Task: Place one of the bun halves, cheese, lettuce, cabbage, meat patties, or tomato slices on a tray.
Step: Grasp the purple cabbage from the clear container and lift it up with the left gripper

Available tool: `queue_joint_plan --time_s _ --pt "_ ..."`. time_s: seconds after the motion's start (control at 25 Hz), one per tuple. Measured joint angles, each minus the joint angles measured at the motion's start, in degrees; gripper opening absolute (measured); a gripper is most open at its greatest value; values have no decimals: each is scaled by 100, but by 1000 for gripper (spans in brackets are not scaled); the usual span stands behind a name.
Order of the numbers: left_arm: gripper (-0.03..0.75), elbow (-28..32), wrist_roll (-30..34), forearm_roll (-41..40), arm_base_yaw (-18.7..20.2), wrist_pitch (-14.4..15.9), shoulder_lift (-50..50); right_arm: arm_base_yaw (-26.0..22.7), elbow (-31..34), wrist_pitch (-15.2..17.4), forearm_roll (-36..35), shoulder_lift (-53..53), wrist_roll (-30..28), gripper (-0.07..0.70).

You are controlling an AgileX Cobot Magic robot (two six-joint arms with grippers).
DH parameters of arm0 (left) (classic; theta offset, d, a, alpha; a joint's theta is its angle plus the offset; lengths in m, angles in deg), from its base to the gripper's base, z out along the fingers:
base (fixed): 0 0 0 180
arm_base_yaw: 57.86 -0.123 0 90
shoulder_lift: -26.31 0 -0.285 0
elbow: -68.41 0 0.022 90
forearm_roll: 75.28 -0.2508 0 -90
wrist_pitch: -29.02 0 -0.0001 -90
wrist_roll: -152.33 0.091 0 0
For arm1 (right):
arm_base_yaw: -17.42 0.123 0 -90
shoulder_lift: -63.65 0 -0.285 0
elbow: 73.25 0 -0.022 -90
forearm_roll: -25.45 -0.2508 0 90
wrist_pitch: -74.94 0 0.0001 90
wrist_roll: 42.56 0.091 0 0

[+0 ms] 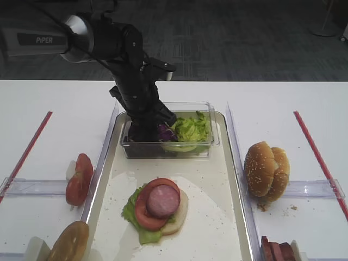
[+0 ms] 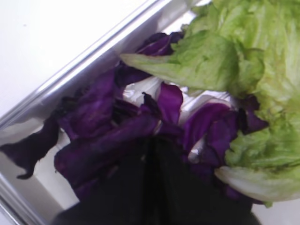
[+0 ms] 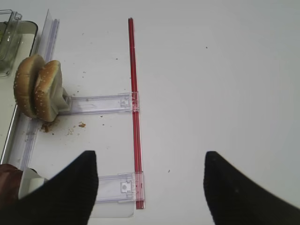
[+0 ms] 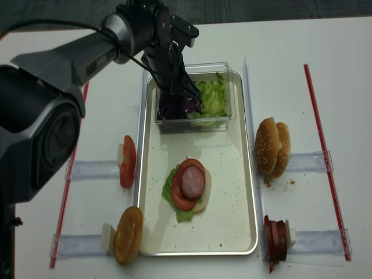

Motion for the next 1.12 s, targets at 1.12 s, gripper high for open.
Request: queue_joint_plan --time_s 1.12 --pt "-11 -1946 0 -111 0 1784 -12 0 0 0 0 0 0 508"
